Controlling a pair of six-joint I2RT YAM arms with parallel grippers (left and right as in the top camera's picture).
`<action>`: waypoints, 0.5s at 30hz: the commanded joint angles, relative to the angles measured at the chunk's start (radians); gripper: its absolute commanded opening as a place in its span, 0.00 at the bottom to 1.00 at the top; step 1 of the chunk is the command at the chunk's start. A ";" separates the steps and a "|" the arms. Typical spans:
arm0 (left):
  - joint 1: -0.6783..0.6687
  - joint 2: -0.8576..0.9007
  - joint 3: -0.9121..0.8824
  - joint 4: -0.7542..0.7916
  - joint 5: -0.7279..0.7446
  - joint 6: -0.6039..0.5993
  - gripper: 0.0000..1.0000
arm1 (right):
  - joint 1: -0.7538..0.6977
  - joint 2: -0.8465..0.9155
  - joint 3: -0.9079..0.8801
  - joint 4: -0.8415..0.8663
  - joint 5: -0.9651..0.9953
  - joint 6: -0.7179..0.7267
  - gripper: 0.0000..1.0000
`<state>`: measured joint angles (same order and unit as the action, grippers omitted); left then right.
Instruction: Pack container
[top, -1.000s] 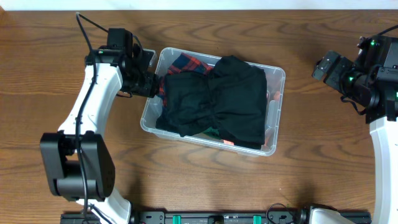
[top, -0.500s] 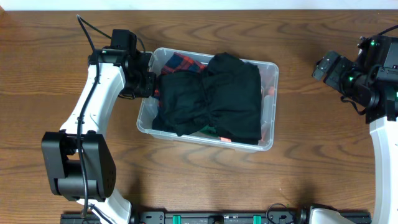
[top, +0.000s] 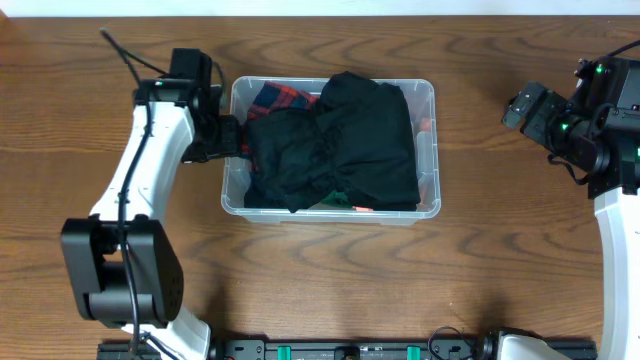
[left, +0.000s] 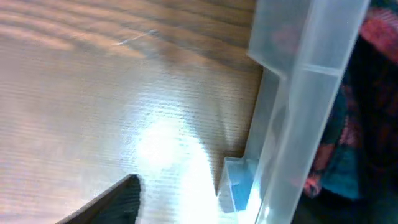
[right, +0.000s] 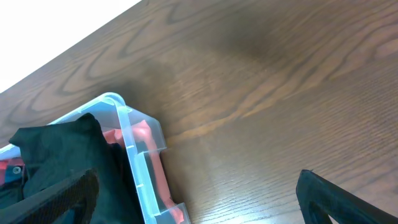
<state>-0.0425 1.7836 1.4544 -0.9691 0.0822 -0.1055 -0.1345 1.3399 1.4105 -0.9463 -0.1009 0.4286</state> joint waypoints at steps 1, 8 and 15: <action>-0.002 -0.157 0.035 -0.014 -0.048 -0.038 0.76 | -0.005 0.002 0.003 -0.001 -0.001 0.004 0.99; -0.002 -0.491 0.036 -0.079 -0.110 -0.042 0.98 | -0.005 0.002 0.003 -0.001 -0.001 0.004 0.99; -0.002 -0.719 -0.008 -0.161 -0.222 -0.092 0.98 | -0.005 0.002 0.003 -0.001 -0.001 0.004 0.99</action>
<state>-0.0441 1.0924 1.4826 -1.1164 -0.0673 -0.1665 -0.1345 1.3399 1.4105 -0.9463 -0.1009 0.4286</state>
